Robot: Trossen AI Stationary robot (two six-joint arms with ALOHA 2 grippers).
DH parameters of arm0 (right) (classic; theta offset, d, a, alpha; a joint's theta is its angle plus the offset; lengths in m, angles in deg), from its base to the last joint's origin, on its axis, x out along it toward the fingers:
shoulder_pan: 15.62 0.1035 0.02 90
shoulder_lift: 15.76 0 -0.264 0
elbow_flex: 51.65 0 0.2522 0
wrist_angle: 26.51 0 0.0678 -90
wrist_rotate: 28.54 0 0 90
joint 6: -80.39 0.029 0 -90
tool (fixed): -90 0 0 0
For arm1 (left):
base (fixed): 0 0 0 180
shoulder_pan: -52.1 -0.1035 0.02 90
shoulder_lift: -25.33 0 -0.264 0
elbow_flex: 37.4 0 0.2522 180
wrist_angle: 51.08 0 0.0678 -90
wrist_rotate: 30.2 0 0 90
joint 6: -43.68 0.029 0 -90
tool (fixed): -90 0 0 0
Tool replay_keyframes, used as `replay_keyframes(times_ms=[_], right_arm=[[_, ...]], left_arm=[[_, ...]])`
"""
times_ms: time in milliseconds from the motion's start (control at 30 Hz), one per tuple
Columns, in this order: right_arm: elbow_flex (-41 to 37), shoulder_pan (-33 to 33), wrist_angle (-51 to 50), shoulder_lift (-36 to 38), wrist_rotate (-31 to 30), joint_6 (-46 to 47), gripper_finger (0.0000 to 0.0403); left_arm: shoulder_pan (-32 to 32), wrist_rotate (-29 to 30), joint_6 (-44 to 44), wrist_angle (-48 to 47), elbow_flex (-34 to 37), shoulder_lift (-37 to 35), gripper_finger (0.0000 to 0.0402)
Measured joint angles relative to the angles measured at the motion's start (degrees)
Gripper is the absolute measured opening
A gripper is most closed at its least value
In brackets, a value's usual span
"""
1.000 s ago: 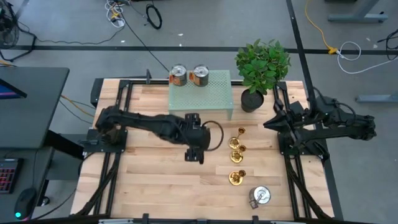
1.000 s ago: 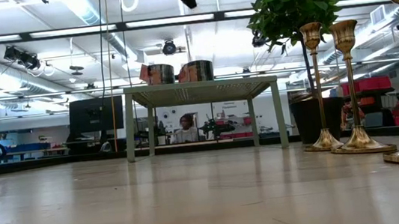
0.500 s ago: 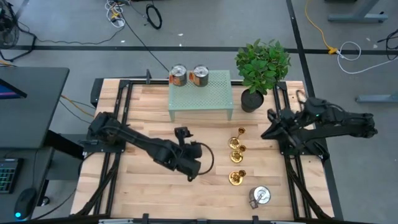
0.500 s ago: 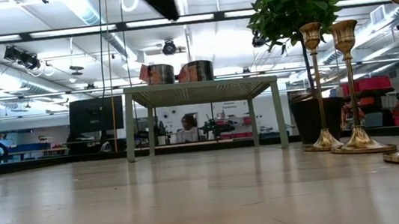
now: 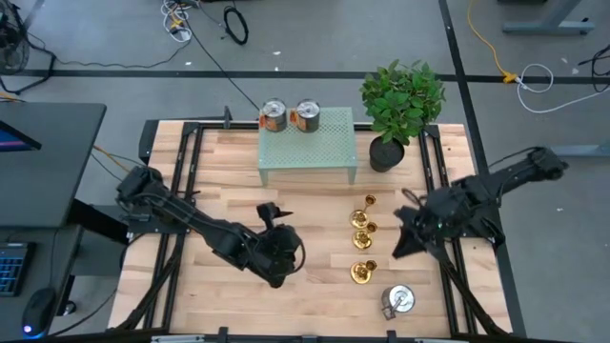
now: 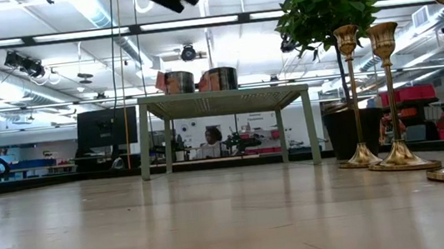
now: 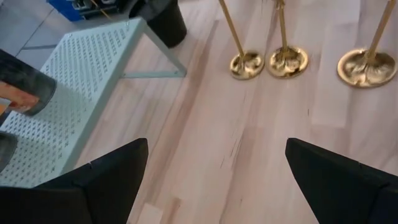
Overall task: Pick & Place candle stick holders
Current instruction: Put the silver scented candle on the shelf aligned with the other silver scented candles
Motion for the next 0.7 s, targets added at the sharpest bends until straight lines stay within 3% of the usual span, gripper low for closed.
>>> replay_keyframes(times_ms=[467, 700], right_arm=[[0.0, 27.2, 8.4, -10.4, -21.9, 28.3, 0.0023], [0.0, 37.1, 21.9, -20.8, -27.2, 37.2, 0.0022]], left_arm=[[-0.1, -0.3, 0.5, 3.5, 2.0, 0.1, 0.039], [-0.1, -0.3, 0.5, 4.4, 2.0, 0.1, 0.039]])
